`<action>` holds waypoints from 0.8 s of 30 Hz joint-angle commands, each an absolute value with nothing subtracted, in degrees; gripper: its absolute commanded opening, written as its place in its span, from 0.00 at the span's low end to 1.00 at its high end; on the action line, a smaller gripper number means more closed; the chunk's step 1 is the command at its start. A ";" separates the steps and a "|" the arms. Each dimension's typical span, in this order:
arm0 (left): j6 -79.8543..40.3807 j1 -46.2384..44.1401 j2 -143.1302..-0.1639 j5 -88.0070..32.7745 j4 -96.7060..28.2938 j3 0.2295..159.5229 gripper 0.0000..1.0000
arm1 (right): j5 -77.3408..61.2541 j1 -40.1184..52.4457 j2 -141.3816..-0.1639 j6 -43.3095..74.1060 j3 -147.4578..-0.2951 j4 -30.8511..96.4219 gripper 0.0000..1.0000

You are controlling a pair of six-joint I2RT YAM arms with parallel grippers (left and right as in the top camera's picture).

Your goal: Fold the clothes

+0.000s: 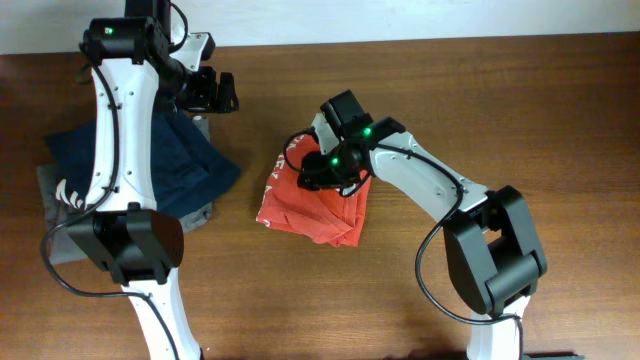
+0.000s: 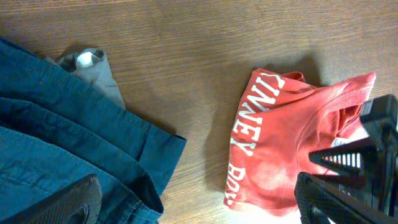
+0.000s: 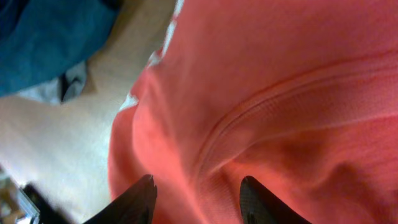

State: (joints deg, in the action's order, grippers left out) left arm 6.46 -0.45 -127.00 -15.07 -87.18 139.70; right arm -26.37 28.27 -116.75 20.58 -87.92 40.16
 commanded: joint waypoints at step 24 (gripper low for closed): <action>7.44 -0.10 -126.58 -16.34 -87.59 139.44 0.99 | -32.16 27.38 -118.67 22.74 -87.22 31.00 0.34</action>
State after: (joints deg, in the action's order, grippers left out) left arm 6.46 -0.45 -127.00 -15.25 -87.46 139.70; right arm -30.70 28.88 -120.64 23.57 -87.50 31.03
